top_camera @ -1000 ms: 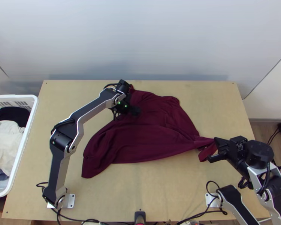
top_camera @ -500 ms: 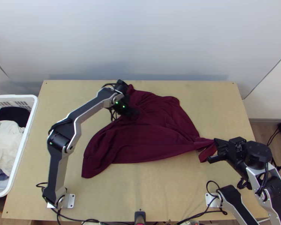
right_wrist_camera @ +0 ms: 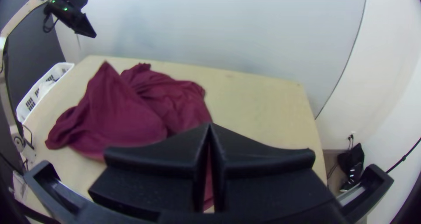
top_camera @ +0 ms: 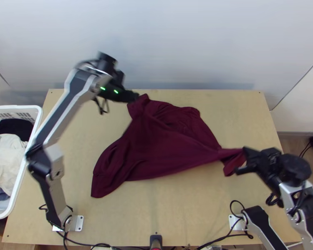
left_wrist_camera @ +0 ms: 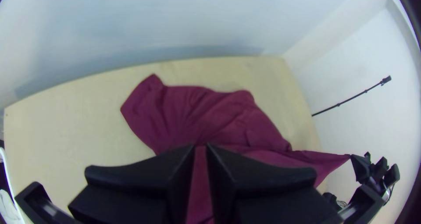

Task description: Fold the t-shirt

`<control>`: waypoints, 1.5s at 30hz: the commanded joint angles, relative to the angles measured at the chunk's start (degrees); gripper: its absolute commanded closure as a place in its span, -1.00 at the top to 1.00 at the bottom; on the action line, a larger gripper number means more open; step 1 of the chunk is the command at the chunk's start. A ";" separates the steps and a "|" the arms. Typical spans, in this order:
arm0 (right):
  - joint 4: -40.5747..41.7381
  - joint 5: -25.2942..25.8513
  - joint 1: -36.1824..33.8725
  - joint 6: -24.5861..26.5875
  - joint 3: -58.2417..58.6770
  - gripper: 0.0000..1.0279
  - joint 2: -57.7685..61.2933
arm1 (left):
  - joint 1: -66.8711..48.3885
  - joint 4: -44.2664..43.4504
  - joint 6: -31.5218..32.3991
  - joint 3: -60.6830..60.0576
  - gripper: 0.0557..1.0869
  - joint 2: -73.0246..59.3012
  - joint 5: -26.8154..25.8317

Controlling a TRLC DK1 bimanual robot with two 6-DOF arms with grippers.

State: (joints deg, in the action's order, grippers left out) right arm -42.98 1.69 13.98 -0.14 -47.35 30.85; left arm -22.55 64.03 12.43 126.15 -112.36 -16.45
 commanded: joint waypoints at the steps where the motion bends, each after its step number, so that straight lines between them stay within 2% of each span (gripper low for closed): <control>1: 5.98 0.42 -5.28 -1.09 -15.66 -0.94 9.05 | 4.88 -0.22 1.55 6.48 -0.57 10.75 0.63; 6: 7.03 0.24 -6.24 -4.25 -31.22 -0.95 17.75 | 8.04 -4.09 3.75 2.88 -0.57 19.19 0.63; 13: 4.05 0.24 -0.09 -4.08 -35.79 -0.95 16.26 | 6.29 0.57 1.55 -8.99 -0.57 25.61 0.45; 17: 1.67 0.15 0.35 -4.16 -34.21 -0.95 10.37 | 3.47 -1.80 -0.82 -25.60 -0.57 31.50 0.54; 20: 0.44 0.24 0.35 -4.16 -29.90 -0.95 6.41 | -0.04 -8.57 -1.53 -40.45 -0.57 34.84 1.86; 24: -0.26 0.15 0.61 -3.90 -26.30 -0.94 3.60 | -4.00 -13.49 -0.91 -50.12 -0.56 33.08 2.38; 25: -0.52 0.15 0.61 -3.90 -26.21 -0.95 3.60 | -4.96 -14.28 -0.82 -51.09 -0.46 31.85 2.38; 27: -0.79 -0.02 0.79 -3.99 -26.21 -0.95 3.60 | -6.37 -14.72 0.32 -51.00 0.00 29.12 2.30; 28: -1.05 -0.11 0.88 -3.99 -26.21 -0.94 3.60 | -7.16 -15.43 1.11 -51.00 0.17 28.33 1.95; 32: -1.67 -0.46 0.96 -4.16 -26.12 -0.95 3.51 | -8.13 -19.29 4.89 -50.74 0.79 24.99 -6.23; 33: -1.75 -0.46 0.96 -4.16 -26.04 -0.95 3.51 | -8.22 -21.14 6.38 -50.65 0.80 23.41 -8.51; 37: -2.81 -0.46 0.96 -4.08 -26.04 -0.95 3.16 | -10.41 -25.53 10.51 -47.13 0.80 15.68 -9.92; 45: -5.45 -0.55 1.14 -3.37 -26.12 -0.94 2.37 | -16.92 -26.76 11.22 -34.57 0.80 2.05 -10.18</control>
State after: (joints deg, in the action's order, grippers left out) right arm -46.81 1.19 14.94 -4.03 -73.54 33.85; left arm -35.03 39.68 22.15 83.90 -100.27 -25.45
